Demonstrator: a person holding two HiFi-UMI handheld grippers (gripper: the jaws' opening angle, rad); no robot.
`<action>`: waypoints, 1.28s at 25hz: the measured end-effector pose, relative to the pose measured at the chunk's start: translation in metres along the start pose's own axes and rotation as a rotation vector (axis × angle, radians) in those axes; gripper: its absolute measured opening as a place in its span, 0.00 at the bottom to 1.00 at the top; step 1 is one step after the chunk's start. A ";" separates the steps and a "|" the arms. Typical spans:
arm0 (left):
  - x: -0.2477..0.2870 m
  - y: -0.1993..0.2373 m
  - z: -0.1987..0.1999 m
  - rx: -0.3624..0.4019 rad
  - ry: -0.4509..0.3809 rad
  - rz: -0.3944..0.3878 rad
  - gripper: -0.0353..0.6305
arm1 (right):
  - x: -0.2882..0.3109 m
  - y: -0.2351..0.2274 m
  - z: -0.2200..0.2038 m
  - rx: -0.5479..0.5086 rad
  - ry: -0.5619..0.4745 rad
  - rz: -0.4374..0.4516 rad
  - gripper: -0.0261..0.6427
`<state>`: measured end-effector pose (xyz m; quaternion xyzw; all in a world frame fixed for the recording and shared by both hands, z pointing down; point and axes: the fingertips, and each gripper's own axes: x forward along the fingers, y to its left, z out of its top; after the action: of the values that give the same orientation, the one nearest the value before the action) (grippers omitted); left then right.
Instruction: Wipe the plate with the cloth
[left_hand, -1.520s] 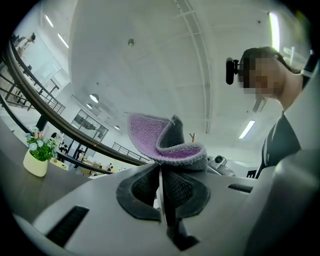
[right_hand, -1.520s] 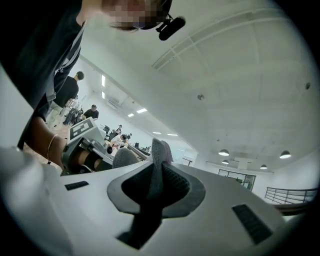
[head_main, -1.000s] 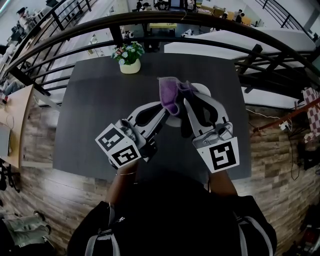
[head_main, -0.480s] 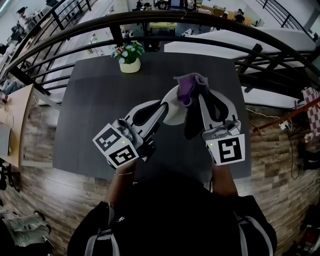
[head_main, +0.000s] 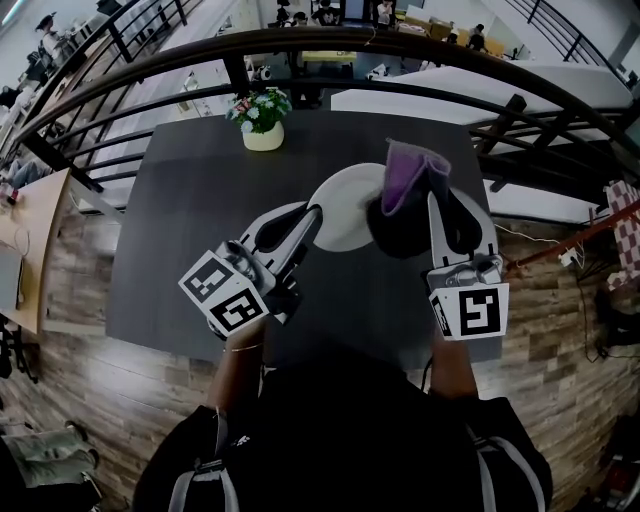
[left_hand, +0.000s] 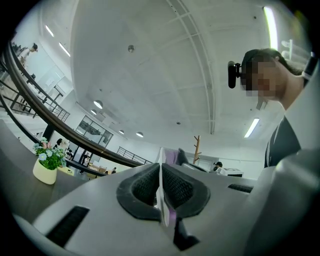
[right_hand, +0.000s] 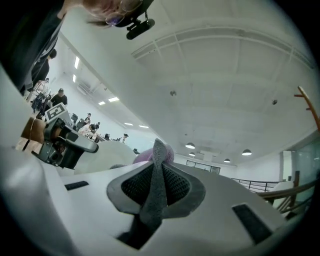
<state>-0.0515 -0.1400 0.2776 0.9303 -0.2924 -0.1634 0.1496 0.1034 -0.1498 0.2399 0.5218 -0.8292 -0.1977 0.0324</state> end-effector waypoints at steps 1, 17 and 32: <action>-0.001 0.001 0.000 -0.002 -0.003 0.003 0.08 | -0.003 0.001 0.007 0.003 -0.022 0.000 0.10; 0.003 -0.011 0.013 0.006 -0.040 -0.039 0.08 | 0.011 0.125 0.061 0.047 -0.243 0.370 0.10; 0.000 -0.019 0.019 0.015 -0.077 -0.041 0.08 | 0.023 0.118 0.032 -0.080 -0.117 0.312 0.10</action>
<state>-0.0493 -0.1289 0.2537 0.9302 -0.2799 -0.2000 0.1278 -0.0160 -0.1158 0.2502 0.3727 -0.8921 -0.2532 0.0350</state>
